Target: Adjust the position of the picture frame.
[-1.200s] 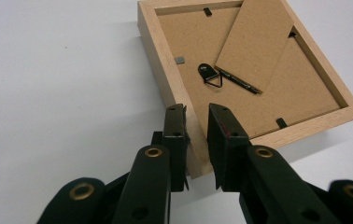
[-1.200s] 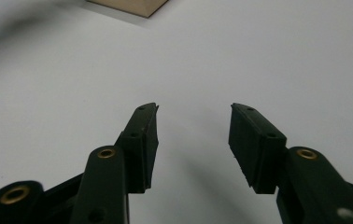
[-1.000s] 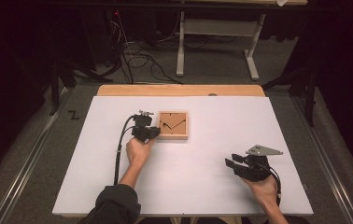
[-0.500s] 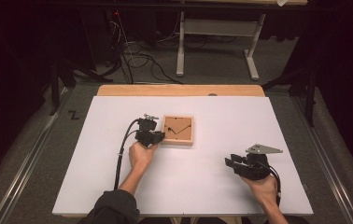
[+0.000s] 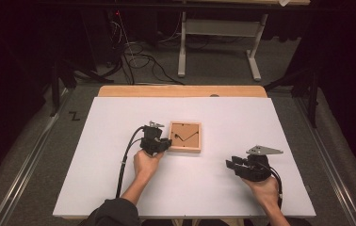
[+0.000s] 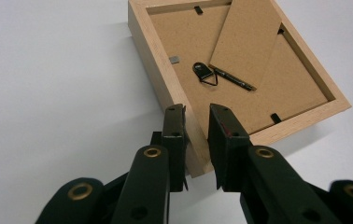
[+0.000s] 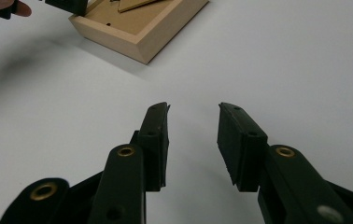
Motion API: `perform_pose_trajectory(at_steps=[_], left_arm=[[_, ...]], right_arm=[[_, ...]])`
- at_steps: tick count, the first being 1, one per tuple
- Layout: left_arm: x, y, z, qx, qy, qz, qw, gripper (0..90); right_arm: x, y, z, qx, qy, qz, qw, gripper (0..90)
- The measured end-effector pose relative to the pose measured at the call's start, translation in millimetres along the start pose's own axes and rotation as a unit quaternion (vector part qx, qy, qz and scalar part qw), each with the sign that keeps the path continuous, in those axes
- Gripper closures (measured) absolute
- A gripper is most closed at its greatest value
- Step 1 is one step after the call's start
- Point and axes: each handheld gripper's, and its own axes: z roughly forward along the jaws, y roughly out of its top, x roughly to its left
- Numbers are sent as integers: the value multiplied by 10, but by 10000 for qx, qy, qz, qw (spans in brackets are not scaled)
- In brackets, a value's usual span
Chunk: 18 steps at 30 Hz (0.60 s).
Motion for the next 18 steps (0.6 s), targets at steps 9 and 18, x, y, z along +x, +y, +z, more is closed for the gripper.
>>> perform_pose_trajectory(at_steps=[9, 18], left_arm=[[-112, -30, -25, 130, -80, 65, 9999, 761], [-245, -72, -63, 209, -72, 371, 9991, 759]], right_arm=[[61, 87, 76, 59, 32, -43, 10000, 623], [102, 189, 187, 143, 11, -38, 9999, 608]])
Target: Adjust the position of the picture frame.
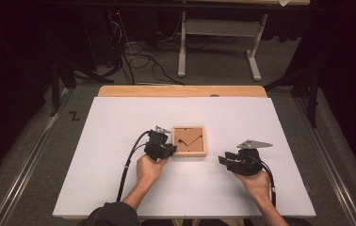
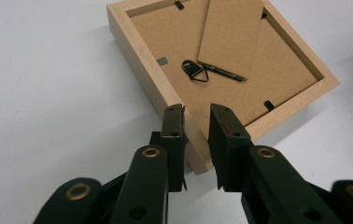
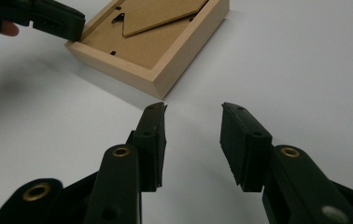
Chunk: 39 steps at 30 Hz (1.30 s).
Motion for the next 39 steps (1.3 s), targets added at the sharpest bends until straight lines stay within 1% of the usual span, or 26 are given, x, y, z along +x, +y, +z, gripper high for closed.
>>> perform_pose_trajectory(at_steps=[3, 6, 8, 12, 15, 17, 18, 23, 32, 34, 35, 36, 39], left_arm=[[-17, -19, -2, -32, -25, 10, 10000, 758], [-22, -38, -3, -79, -50, -12, 10000, 758], [-31, -54, -6, -104, -78, -8, 9999, 757], [-58, -81, -11, -126, -136, 24, 9998, 757], [-101, -94, -18, -108, -156, 107, 9998, 756], [-128, -105, -21, -102, -179, 183, 9996, 755], [-143, -116, -22, -111, -190, 192, 9996, 755], [-174, -151, -28, -153, -231, 226, 9994, 755], [-207, -180, -32, -178, -300, 238, 9991, 755], [-228, -192, -34, -182, -329, 250, 9990, 755], [-239, -196, -34, -186, -347, 279, 9988, 754], [-253, -201, -36, -172, -366, 301, 9987, 754], [-289, -214, -38, -161, -406, 352, 9984, 754]], right_arm=[[-4, 25, 38, 25, -26, 24, 10000, 606], [-11, 49, 76, 19, 3, 104, 9999, 605], [-16, 62, 108, 27, 13, 105, 9999, 606], [3, 86, 175, 124, 1, 126, 9998, 606], [28, 103, 204, 123, 20, 113, 9999, 606], [48, 114, 211, 123, 10, 64, 9999, 606], [68, 124, 222, 123, 17, 31, 9999, 606], [79, 127, 253, 154, 10, 16, 9999, 606], [114, 145, 301, 185, 53, 62, 9998, 598], [122, 148, 313, 166, 54, 16, 9998, 596], [132, 148, 315, 176, 42, 40, 9998, 595], [133, 145, 318, 179, 35, -5, 9998, 594], [142, 135, 319, 226, 5, -8, 9997, 591]])
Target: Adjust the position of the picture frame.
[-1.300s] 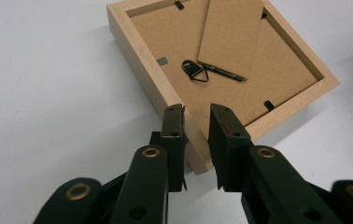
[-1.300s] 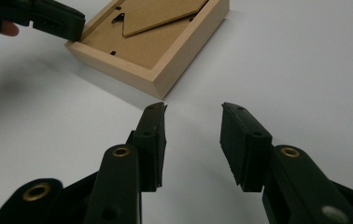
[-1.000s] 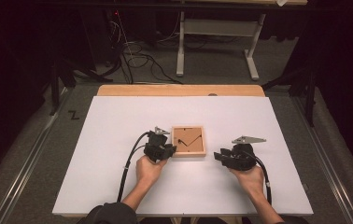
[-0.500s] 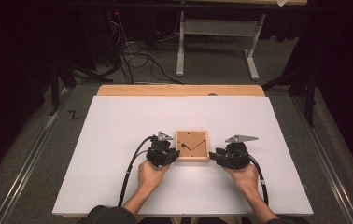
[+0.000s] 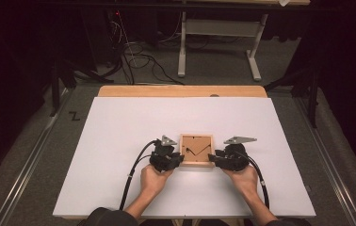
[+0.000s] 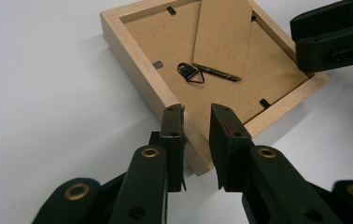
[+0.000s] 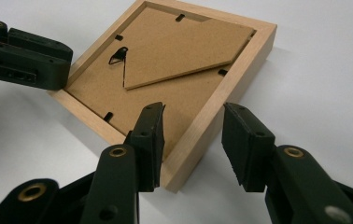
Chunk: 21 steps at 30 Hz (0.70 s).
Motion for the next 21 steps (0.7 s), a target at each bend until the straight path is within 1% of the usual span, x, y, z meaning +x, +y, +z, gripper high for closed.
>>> perform_pose_trajectory(at_steps=[4, 5, 7, 8, 12, 15, 19, 21], left_arm=[[-48, -24, -2, -4, -62, 37, 10000, 754], [-57, -31, -3, -21, -75, 39, 10000, 753], [-70, -45, -7, -32, -107, 57, 9999, 751], [-82, -51, -9, -31, -119, 35, 9999, 751], [-105, -65, -13, -34, -140, 69, 9999, 749], [-126, -77, -18, -37, -136, 101, 9998, 748], [-195, -103, -30, -37, -98, 269, 9996, 744], [-206, -109, -35, -29, -131, 265, 9996, 742]], right_arm=[[13, -9, -11, 48, -51, -46, 10000, 589], [13, -11, -16, 52, -71, -106, 9999, 589], [15, -18, -30, 86, -77, -110, 9999, 590], [18, -23, -36, 99, -96, -102, 9999, 591], [23, -50, -60, 129, -116, -178, 9997, 597], [26, -77, -73, 167, -118, -151, 9997, 602], [11, -121, -111, 171, -19, -104, 9998, 609], [12, -136, -126, 190, -4, -75, 9998, 610]])
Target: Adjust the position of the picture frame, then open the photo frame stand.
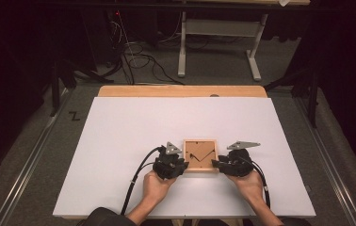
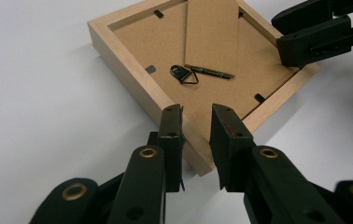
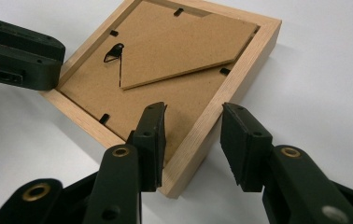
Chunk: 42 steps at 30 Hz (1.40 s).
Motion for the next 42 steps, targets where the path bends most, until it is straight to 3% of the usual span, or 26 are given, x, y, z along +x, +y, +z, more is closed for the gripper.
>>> perform_pose_trajectory(at_steps=[3, 12, 31, 42], left_arm=[[-9, -16, -10, 1, -64, 12, 10000, 739], [-55, -34, -19, -49, 6, 362, 9993, 739], [-34, -18, -15, -10, -111, 334, 9994, 704], [-77, 59, -10, 29, -67, 462, 9989, 596]], right_arm=[[17, -25, -20, -16, -14, -59, 10000, 610], [26, -85, -50, -70, 32, -9, 10000, 613], [52, -123, -67, -126, 11, 44, 9999, 612], [24, -126, -127, -210, 0, -164, 9996, 603]])
